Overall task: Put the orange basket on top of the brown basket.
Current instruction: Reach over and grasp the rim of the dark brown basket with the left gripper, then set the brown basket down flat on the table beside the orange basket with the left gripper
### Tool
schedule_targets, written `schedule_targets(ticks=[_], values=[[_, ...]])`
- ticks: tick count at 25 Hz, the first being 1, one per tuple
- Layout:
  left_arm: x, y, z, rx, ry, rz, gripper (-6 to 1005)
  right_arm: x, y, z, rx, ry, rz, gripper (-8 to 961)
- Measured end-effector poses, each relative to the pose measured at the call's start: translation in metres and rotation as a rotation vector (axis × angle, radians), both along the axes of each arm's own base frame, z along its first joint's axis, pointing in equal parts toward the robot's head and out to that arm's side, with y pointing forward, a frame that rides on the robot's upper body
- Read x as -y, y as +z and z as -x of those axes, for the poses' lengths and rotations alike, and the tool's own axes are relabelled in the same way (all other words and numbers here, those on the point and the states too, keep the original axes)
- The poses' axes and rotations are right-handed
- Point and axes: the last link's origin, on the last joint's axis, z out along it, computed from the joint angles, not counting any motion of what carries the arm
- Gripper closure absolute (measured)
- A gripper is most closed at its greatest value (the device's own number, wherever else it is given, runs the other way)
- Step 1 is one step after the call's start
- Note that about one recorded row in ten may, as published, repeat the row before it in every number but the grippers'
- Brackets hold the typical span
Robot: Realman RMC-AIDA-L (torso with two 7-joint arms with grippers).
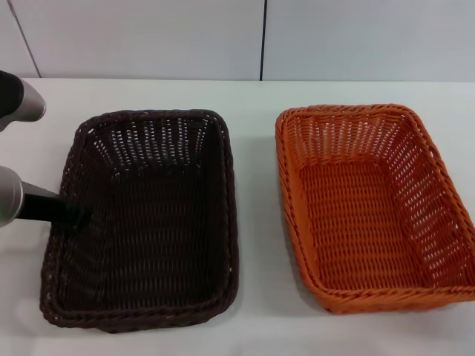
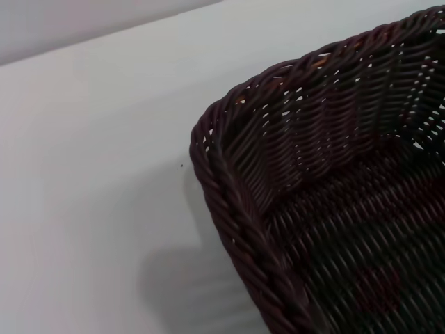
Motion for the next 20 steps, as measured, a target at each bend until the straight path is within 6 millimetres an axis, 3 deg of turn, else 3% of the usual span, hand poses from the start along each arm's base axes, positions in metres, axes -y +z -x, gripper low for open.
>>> schedule_targets(ticks=[11, 20], values=[[-0.011, 0.037, -0.02, -0.104, -0.292, 0.207, 714, -0.001, 0.0, 0.002, -0.008, 0.004, -0.005, 133], [-0.027, 0.042, -0.046, -0.156, -0.569, 0.398, 734, 0.0, -0.003, 0.008, -0.026, 0.016, -0.007, 134]])
